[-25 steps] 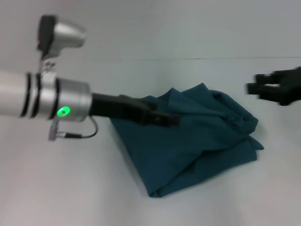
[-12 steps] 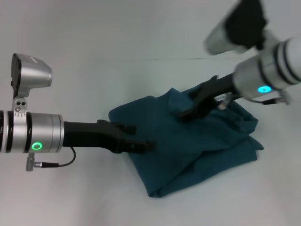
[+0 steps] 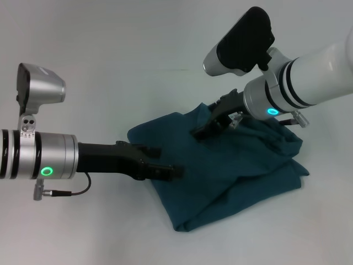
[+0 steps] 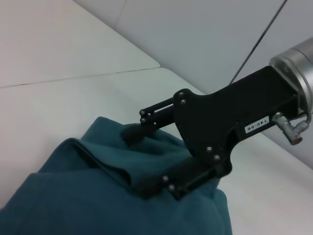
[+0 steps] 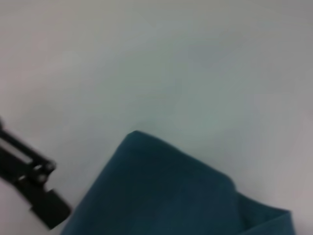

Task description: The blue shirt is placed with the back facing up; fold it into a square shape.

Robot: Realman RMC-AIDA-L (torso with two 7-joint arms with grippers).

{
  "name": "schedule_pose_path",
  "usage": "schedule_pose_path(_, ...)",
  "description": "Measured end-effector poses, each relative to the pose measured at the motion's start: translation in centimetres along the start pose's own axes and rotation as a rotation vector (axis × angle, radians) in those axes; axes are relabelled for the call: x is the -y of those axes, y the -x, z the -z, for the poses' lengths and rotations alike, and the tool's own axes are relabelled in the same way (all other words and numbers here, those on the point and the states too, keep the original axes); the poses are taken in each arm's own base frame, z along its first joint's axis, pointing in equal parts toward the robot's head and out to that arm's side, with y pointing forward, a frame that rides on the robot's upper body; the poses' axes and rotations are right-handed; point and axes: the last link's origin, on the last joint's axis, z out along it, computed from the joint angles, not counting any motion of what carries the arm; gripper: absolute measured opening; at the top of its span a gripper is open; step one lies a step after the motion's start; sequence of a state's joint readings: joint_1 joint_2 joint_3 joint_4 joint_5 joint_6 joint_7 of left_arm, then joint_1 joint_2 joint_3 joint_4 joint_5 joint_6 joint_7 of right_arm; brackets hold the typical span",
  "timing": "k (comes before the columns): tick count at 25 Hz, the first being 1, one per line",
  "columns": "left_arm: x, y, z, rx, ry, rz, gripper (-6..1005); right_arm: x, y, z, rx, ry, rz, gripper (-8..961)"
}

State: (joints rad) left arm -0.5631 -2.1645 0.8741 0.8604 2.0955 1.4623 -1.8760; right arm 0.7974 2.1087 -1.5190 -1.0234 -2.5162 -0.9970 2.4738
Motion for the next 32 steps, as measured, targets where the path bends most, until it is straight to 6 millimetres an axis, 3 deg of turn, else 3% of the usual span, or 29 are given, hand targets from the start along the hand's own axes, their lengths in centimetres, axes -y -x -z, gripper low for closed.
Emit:
schedule_pose_path(16,0.3,-0.2,-0.3,-0.006,-0.021,0.005,949,1.1,-1.4,-1.2,-0.043,-0.044,-0.023,777)
schedule_pose_path(21,0.3,0.2,-0.7,0.0,-0.013,0.021,948,1.7,-1.4,-1.1,-0.023,-0.062,-0.047,570)
schedule_pose_path(32,0.3,0.9,-0.8,0.004,-0.01,0.042,949,5.2,-2.0,0.7,0.039,-0.117,-0.194,317)
